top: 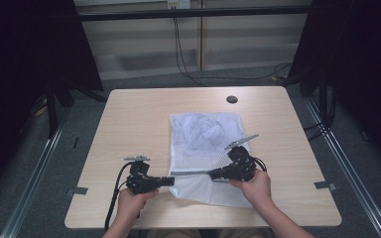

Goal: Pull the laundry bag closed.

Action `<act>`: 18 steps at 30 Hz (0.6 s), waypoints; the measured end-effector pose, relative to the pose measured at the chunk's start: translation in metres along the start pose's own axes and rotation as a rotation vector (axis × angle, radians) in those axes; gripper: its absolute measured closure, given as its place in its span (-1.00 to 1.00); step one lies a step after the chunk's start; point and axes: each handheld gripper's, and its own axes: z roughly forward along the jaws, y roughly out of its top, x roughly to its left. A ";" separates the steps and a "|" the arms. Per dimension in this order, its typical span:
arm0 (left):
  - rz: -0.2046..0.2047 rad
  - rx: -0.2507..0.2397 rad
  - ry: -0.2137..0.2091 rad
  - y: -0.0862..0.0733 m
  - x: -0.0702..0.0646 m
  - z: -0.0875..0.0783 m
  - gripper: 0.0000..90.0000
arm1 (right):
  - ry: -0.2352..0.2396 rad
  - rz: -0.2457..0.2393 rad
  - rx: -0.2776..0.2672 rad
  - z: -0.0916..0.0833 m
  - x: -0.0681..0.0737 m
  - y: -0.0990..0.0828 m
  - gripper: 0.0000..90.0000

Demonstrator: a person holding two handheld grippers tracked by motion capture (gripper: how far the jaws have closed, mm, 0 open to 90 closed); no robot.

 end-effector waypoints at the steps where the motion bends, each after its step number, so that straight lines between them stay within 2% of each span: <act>1: -0.003 0.001 -0.001 0.000 0.000 0.000 0.99 | -0.004 -0.002 0.002 0.000 0.000 0.000 0.94; 4: -0.010 -0.013 0.001 0.000 0.000 0.000 0.99 | -0.010 0.001 0.005 -0.001 0.001 0.000 0.94; 18: -0.014 -0.006 0.020 0.000 0.000 0.001 0.99 | -0.021 0.018 -0.006 -0.012 -0.010 -0.010 0.94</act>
